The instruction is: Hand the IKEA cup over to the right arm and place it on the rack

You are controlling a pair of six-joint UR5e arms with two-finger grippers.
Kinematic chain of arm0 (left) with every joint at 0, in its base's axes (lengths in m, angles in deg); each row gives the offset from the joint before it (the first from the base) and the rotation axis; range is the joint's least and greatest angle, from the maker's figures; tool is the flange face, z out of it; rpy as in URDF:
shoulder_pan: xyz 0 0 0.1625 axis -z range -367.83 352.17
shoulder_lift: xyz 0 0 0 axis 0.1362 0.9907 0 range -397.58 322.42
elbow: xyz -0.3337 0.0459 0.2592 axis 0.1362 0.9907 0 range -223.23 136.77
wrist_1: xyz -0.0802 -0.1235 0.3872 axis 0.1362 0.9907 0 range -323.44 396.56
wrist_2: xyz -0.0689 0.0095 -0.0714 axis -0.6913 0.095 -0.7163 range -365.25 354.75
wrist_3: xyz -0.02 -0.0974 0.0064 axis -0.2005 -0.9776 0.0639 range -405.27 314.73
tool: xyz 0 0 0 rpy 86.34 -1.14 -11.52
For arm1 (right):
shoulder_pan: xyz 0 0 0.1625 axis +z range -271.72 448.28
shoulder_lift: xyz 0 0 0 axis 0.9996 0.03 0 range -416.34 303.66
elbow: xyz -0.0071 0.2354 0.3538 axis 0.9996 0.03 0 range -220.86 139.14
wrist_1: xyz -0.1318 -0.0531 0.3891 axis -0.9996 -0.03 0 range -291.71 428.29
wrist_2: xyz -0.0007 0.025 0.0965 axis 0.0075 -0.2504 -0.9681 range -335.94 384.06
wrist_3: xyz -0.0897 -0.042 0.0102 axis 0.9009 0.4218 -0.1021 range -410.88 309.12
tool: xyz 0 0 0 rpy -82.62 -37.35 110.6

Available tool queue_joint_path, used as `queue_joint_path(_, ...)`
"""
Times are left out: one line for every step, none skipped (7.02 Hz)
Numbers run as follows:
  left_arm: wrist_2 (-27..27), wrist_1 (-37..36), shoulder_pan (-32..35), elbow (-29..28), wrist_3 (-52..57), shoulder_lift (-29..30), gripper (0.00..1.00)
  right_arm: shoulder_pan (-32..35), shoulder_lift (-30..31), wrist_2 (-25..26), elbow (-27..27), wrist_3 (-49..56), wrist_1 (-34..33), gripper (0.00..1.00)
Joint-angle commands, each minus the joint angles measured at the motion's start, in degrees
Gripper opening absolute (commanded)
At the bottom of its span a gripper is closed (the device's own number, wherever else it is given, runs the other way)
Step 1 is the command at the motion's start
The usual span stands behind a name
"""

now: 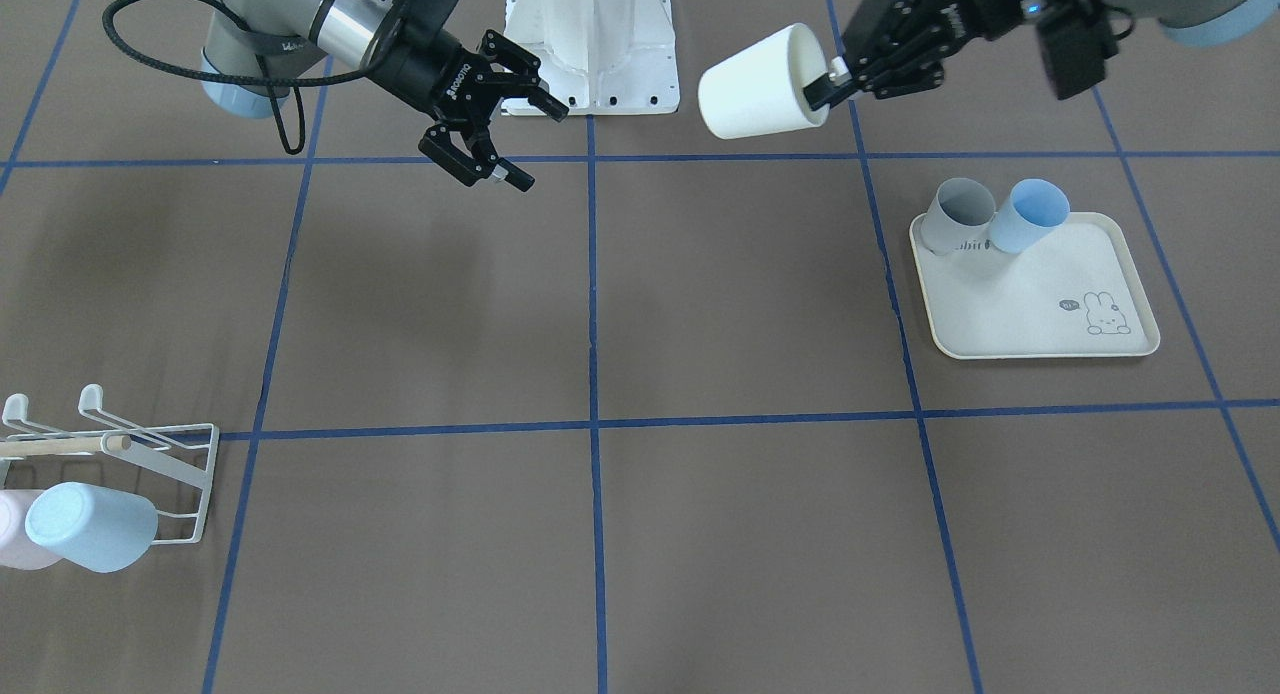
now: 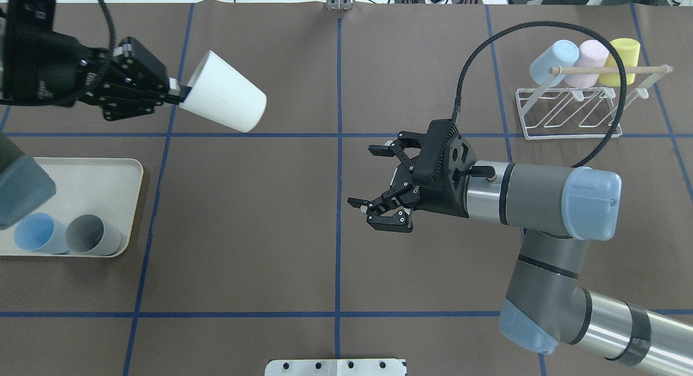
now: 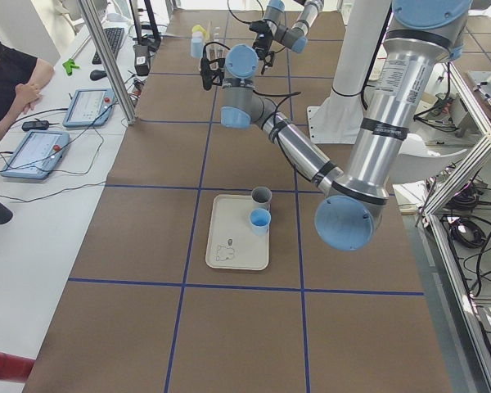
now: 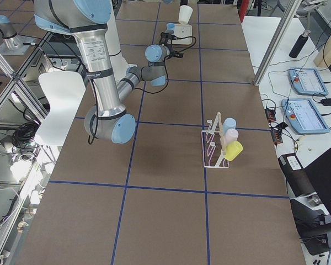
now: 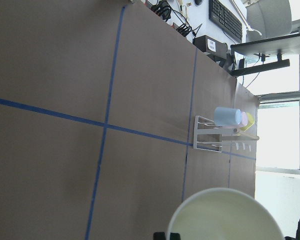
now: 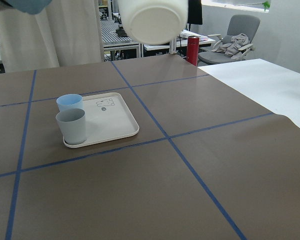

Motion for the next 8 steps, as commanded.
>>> queue_joint_path(6.5, 0.1, -6.1, -0.4, -2.8, 2.6, 0.0, -0.5, -0.9, 1.7, 0.3, 0.9, 0.1, 0.99)
queue_joint_path(6.4, 0.2, -6.2, -0.4, -2.8, 2.6, 0.0, -0.7, -2.3, 1.9, 0.4, 0.9, 0.0, 0.99)
queue_joint_path(6.5, 0.1, -7.2, -0.6, -2.7, 2.6, 0.0, -1.4, -2.4, 2.0, 0.4, 0.8, 0.0, 0.99)
queue_joint_path(9.0, 0.1, -9.7, -0.6, -2.6, 2.6, 0.0, -1.6, -2.5, 1.9, 0.4, 0.9, 0.1, 0.99)
queue_joint_path(11.1, 0.1, -12.0, -1.0, -2.2, 2.6, 0.0, -1.6, -2.5, 1.9, 0.4, 0.9, 0.1, 0.99)
queue_joint_path(11.4, 0.1, -12.8, -1.5, -2.2, 2.6, 0.0, -1.7, -2.5, 1.8, 0.4, 0.9, 0.1, 0.99)
queue_joint_path(11.5, 0.1, -13.4, -1.9, -2.1, 2.5, 0.0, -1.7, -2.5, 1.8, 0.2, 0.9, 0.1, 0.99)
queue_joint_path(12.1, 0.0, -13.9, -2.2, -2.1, 2.5, 0.0, -1.8, -2.6, 1.8, 0.2, 0.9, 0.1, 0.99)
